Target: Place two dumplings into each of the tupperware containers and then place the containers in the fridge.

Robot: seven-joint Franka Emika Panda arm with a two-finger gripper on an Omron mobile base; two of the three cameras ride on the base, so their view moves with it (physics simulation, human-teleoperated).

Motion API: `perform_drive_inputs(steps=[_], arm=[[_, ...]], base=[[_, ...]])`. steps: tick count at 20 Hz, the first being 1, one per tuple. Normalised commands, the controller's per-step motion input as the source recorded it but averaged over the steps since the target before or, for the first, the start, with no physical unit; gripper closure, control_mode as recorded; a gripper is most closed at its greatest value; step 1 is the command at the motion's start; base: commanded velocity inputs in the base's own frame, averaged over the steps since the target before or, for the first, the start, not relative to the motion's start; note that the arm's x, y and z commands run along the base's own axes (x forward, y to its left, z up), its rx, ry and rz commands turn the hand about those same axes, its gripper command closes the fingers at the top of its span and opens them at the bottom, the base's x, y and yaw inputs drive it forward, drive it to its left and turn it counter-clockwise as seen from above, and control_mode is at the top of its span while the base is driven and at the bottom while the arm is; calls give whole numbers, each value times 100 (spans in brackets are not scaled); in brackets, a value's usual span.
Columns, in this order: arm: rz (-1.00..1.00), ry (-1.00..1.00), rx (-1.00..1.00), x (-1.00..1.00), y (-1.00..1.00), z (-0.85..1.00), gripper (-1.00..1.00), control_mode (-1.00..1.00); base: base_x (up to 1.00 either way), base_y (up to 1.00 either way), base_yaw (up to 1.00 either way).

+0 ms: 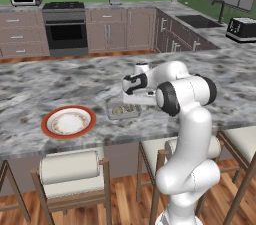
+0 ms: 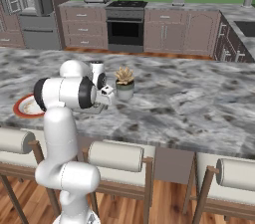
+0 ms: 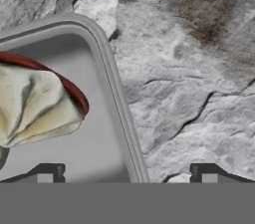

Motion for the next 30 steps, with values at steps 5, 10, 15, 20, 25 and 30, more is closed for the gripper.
perform_drive_inputs(steps=[5,10,15,20,25,30], arm=[[0,-6,1,0,0,-34,-100,-100],[0,-7,3,1,0,-28,-100,-100],[0,-5,3,0,0,-22,-100,-100],[0,-3,1,0,0,-7,100,-100],[0,0,0,0,0,0,100,-100],[0,0,0,-4,-1,24,100,-100]], base=[[0,0,0],[0,0,0],[0,0,0],[0,0,0],[0,0,0],[0,0,0]])
